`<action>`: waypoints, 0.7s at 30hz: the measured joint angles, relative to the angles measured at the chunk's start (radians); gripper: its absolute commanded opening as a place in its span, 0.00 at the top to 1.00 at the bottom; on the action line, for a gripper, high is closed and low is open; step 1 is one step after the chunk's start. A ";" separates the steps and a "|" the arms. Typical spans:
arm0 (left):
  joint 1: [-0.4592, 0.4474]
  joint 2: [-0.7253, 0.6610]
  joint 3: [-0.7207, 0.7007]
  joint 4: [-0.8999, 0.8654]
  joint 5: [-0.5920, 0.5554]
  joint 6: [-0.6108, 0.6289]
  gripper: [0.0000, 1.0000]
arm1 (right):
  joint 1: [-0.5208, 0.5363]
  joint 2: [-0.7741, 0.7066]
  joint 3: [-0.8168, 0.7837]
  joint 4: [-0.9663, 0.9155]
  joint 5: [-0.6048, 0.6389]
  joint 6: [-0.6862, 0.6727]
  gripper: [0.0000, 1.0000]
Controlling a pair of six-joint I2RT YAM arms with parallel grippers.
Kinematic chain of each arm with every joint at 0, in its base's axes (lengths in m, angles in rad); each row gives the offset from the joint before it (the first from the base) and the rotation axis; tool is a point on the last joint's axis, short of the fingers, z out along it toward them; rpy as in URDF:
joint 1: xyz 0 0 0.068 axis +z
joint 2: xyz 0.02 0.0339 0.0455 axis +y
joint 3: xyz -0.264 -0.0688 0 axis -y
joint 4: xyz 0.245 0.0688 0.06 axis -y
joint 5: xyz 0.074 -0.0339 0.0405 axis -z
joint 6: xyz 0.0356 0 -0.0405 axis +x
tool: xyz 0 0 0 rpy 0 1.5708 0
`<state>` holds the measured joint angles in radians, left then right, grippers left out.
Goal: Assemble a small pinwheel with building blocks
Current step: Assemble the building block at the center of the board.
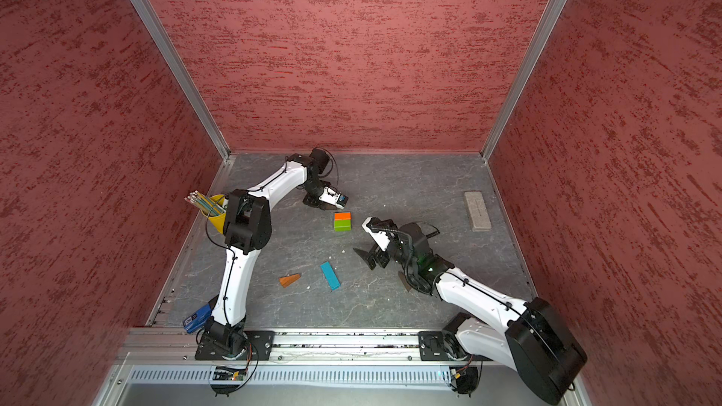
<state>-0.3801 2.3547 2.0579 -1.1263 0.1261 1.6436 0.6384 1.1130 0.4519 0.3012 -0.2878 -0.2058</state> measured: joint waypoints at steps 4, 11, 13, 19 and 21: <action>-0.003 0.000 -0.004 0.000 -0.002 0.007 0.71 | 0.000 -0.008 0.000 0.000 0.000 0.000 0.01; -0.003 0.002 -0.016 0.001 -0.008 0.012 0.69 | 0.000 -0.011 0.000 -0.001 0.000 0.000 0.01; -0.003 0.002 -0.016 0.001 -0.010 0.012 0.68 | 0.000 -0.012 0.000 -0.002 0.000 0.000 0.01; -0.003 0.002 -0.016 0.019 -0.023 0.007 0.65 | 0.000 -0.016 0.000 -0.004 0.000 0.000 0.01; -0.003 0.002 -0.016 0.026 -0.023 0.003 0.64 | 0.000 -0.016 0.000 -0.004 0.000 0.000 0.01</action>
<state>-0.3828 2.3569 2.0418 -1.1004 0.1032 1.6463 0.6384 1.0966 0.4519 0.2970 -0.2882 -0.2054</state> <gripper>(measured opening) 0.355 0.987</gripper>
